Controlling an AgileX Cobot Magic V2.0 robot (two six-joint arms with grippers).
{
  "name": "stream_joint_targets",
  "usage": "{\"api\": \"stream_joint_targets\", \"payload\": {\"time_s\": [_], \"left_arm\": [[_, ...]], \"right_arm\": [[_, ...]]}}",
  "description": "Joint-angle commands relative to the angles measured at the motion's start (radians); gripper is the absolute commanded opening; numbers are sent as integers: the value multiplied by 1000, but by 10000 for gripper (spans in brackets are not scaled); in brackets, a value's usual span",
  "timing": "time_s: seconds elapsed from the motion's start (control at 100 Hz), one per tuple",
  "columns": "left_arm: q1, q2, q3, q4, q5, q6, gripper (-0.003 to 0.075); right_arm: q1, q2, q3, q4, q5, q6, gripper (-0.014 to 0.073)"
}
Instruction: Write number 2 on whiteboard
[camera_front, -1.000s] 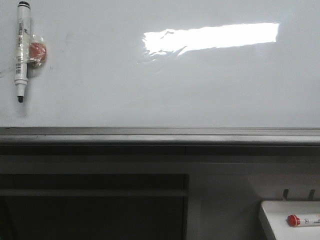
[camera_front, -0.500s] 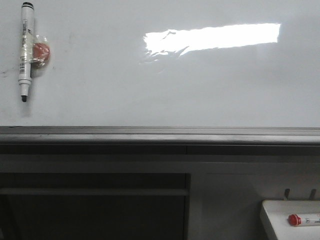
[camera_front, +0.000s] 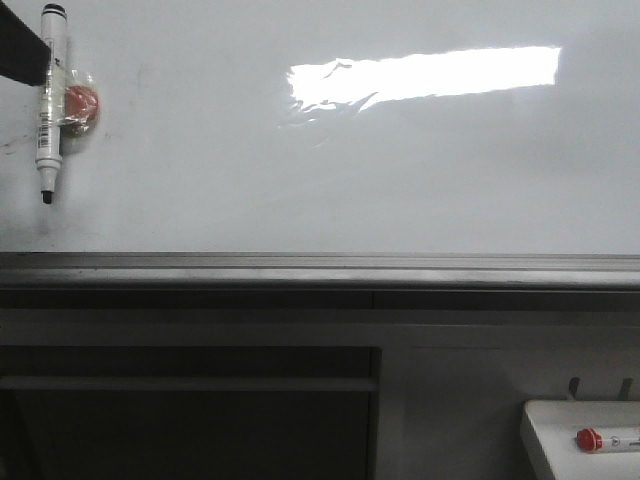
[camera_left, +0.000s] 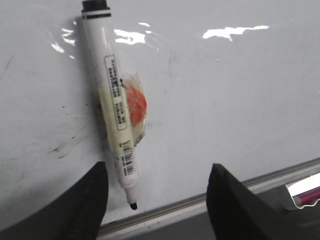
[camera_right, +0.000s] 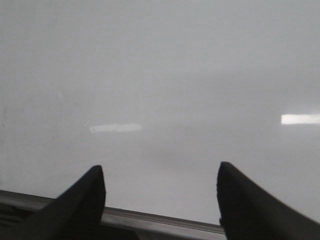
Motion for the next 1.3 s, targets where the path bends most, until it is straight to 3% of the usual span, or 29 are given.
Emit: {"api": "stream_joint_targets", "payload": {"time_s": [0.0,0.21,0.38,0.66,0.94,1.14,1.29], "left_arm": [[-12,34,-38,-24,-108,3,400],[-12,113,-38,-26,-180,3,373],[-12,157,-38,-26,-191,3,200],[-12,195,-38,-22,-202,3,-22],[-12,137,-69,-5,-118,17,-20],[-12,10,-186,4,194,345,-20],[-12,-75,-262,4,427,636,-20]], "right_arm": [[-6,12,-33,-4,-67,-10,431],[-6,12,-33,-2,-67,-10,431],[-6,12,-33,-2,-67,-10,431],[-6,12,-33,-2,-67,-10,431],[10,12,-55,2,-45,-63,431],[169,85,-162,118,76,-388,431],[347,214,-267,134,128,-473,431]]}}
